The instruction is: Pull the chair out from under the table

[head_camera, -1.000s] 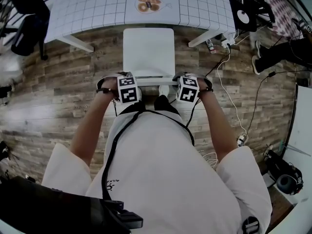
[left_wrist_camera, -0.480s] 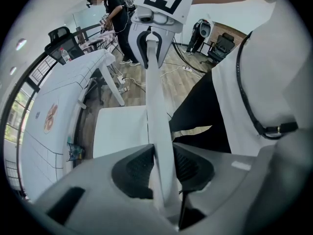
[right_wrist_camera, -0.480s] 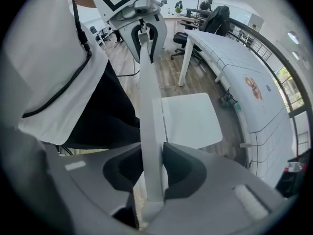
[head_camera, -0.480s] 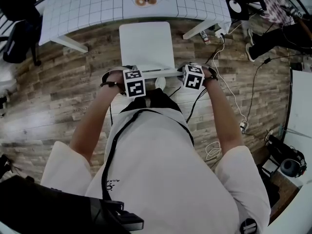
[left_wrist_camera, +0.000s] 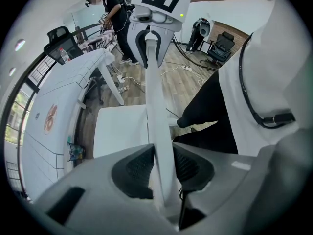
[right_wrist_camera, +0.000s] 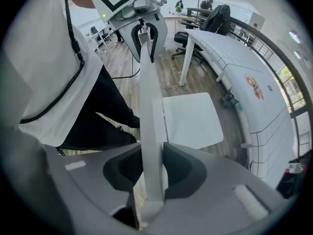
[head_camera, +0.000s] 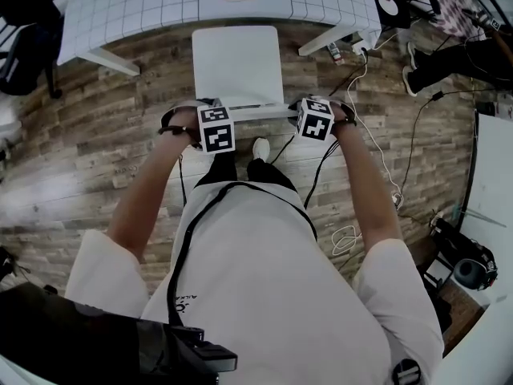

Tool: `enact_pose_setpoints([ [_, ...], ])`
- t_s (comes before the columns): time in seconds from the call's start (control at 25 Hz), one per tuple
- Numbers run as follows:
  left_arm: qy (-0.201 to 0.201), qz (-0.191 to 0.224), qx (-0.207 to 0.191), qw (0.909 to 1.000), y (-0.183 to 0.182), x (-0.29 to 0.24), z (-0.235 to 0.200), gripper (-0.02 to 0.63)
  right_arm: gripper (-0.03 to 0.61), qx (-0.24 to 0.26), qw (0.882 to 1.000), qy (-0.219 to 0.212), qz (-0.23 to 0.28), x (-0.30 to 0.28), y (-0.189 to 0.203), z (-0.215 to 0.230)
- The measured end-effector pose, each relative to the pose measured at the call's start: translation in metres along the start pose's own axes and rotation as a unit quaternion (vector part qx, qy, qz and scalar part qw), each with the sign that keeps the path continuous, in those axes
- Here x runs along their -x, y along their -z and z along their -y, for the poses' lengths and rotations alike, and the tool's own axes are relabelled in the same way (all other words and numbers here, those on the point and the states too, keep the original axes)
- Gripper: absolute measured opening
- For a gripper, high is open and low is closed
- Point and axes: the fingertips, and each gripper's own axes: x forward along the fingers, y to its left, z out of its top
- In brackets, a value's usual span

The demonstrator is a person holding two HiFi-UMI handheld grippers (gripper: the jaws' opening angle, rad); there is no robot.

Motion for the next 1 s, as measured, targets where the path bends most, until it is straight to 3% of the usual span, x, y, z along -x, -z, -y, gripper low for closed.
enact_pose_setpoints([
  [0.44, -0.027, -0.024, 0.037, 0.9986, -0.006, -0.008, 0.0, 0.086, 0.091, 0.035, 0.999, 0.034, 0.016, 0.001, 0.008, -0.001],
  [0.64, -0.044, -0.01, 0.073, 0.9964, -0.012, -0.011, 0.003, 0.085, 0.087, 0.042, 0.998, 0.03, 0.021, 0.0, 0.017, -0.009],
  [0.8, -0.056, -0.023, 0.099, 0.9933, -0.013, -0.012, 0.003, 0.087, 0.089, 0.046, 0.998, 0.032, 0.029, 0.001, 0.016, -0.01],
  [1.0, -0.053, -0.031, 0.106, 0.9925, -0.015, -0.013, 0.002, 0.091, 0.091, 0.04, 0.998, 0.027, 0.042, 0.004, 0.019, -0.01],
])
